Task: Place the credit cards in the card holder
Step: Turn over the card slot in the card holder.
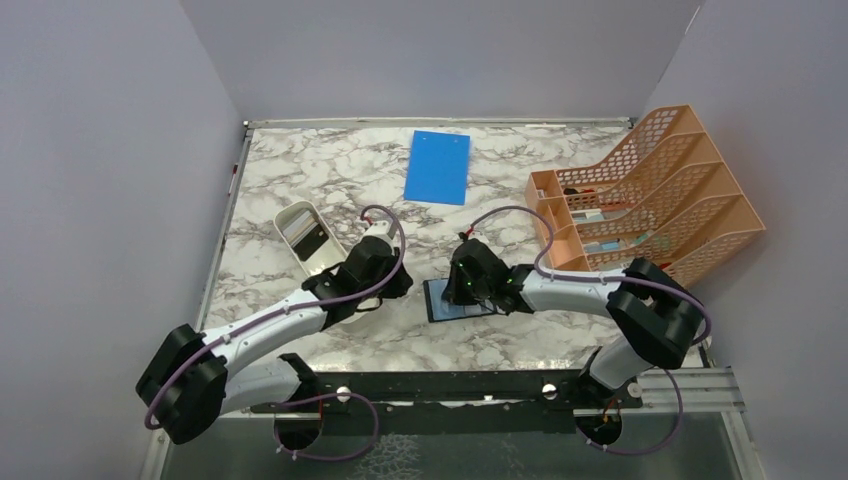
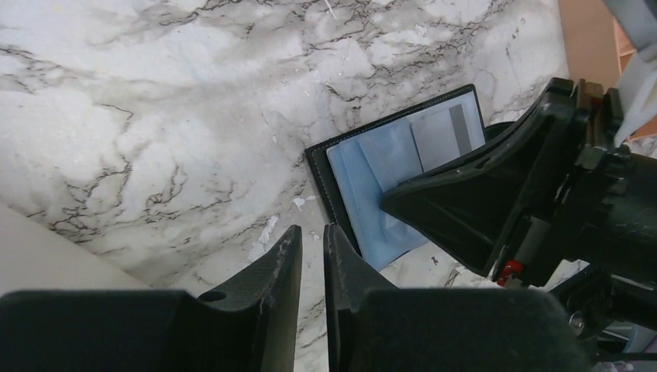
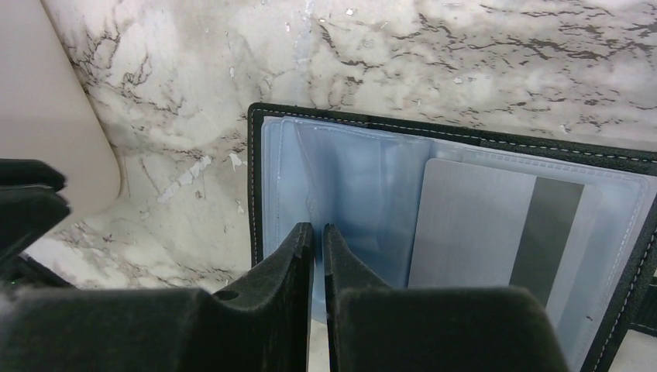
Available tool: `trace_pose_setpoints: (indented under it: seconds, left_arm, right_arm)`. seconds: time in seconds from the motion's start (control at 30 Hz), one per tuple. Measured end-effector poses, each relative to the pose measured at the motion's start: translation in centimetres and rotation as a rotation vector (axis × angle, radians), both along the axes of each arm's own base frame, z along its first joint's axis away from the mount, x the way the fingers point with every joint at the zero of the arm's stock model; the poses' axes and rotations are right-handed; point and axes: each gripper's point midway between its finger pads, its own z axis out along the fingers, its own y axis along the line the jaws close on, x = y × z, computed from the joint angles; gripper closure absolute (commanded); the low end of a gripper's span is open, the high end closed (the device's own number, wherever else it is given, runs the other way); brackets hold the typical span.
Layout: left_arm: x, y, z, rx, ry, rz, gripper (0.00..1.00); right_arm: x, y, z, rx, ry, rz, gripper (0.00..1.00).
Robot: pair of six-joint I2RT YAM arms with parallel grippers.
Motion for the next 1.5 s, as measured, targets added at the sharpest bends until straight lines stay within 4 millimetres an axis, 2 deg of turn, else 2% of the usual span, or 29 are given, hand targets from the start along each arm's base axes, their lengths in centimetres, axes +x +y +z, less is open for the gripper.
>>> trace_pose_setpoints:
  seconds: [0.27, 0.53, 0.9, 0.97, 1.13, 1.3, 1.5]
  left_arm:
    - [0.2, -2.4, -2.4, -0.015, 0.076, -0.068, 0.84]
    - [1.2, -5.1, -2.6, -0.062, 0.090, -0.124, 0.85]
    - [2.6, -7.2, -4.2, -0.058, 0.124, -0.147, 0.86]
    - [2.6, -7.3, -4.6, -0.055, 0.134, -0.150, 0.86]
    - [2.3, -7.9, -5.3, -0.073, 0.162, -0.171, 0.86]
    - [1.9, -9.3, -4.3, -0.139, 0.162, -0.215, 0.86]
    - [0.5, -12.0, -3.3, -0.214, 0.191, -0.298, 0.86]
  right_arm:
    - [0.3, -0.9, 0.4, 0.134, 0.026, 0.001, 0.87]
    - [0.2, -1.2, 1.4, 0.250, 0.039, 0.014, 0.86]
    - [0.1, -0.7, 2.9, 0.314, 0.023, 0.046, 0.84]
    - [0.2, -0.7, 2.9, 0.315, 0.023, 0.045, 0.82]
    - [0.1, -0.8, 2.8, 0.308, 0.026, 0.045, 0.67]
    - [0.1, -2.5, 2.8, 0.218, 0.030, 0.012, 0.56]
    - [0.8, -5.0, 6.4, 0.121, -0.059, -0.032, 0.56]
